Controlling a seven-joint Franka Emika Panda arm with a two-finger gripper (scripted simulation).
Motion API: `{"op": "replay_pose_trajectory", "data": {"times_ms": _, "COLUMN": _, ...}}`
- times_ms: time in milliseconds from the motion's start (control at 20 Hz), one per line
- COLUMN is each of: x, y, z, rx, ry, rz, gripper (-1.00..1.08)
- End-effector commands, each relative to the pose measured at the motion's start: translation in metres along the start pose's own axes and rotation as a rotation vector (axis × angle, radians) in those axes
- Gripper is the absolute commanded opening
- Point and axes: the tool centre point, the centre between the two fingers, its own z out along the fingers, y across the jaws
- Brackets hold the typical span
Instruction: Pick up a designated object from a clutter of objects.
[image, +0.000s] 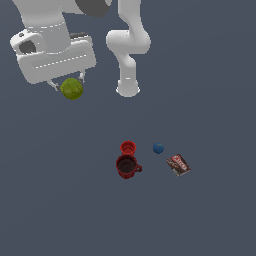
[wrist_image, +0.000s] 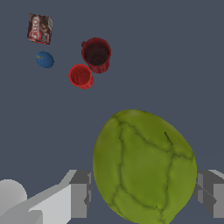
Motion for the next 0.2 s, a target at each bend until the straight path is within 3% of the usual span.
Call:
{"op": "replay_pose_trajectory", "data": {"times_ms": 0, "x": -0.0008, "y": 0.0038, "z": -0.0051, "rx": -0.001, "ry": 0.001, "rz": -0.001, "gripper": -1.00}}
{"op": "replay_pose_trajectory", "data": {"times_ms": 150, "x": -0.0011, "y": 0.0051, "z": -0.0066, "rx": -0.001, "ry": 0.001, "rz": -0.001, "gripper": -1.00}}
